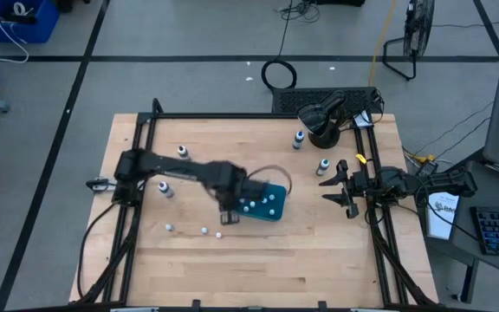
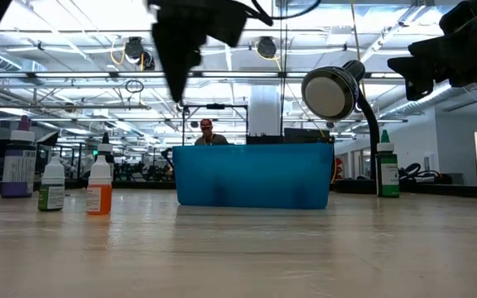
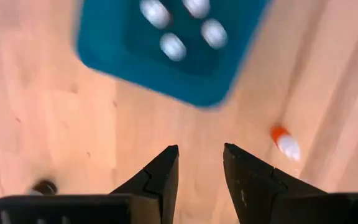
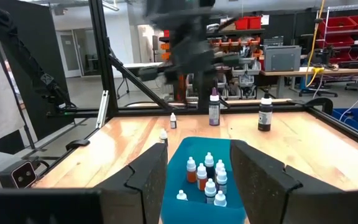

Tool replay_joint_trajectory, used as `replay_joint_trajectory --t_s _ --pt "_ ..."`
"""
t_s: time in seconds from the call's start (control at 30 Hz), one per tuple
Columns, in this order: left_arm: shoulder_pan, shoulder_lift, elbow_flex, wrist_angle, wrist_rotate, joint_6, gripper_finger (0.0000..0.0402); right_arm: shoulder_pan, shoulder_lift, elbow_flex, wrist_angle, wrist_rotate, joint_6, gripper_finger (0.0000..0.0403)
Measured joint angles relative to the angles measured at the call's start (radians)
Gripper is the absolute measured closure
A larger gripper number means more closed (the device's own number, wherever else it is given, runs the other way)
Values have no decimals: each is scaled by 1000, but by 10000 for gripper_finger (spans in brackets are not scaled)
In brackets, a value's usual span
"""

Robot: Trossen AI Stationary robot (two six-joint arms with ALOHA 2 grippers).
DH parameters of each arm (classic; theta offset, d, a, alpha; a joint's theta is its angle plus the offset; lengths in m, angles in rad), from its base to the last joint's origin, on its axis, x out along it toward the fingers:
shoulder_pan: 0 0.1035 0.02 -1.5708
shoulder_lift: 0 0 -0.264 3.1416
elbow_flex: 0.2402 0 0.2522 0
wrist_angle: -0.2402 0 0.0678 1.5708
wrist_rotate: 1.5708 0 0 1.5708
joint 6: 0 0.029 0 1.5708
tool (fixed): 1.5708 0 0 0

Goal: Pick & Place food coloring
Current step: Put the small black food coloring bottle into the blue bin

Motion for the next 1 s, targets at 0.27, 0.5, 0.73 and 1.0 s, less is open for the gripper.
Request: replay_joint_trajectory --t_s 0.27,0.5,0.73,1.0 --pt "-140 -115 -267 116 28 -275 270 0 0 0 0 0 0 239" --pt "-198 -219 -483 341 59 -444 242 0 0 0 -1 0 0 238" --pt "-243 -231 -586 360 45 -526 193 0 0 0 -1 0 0 236" --pt "-261 -230 -673 492 31 -558 178 0 0 0 -1 0 0 238"
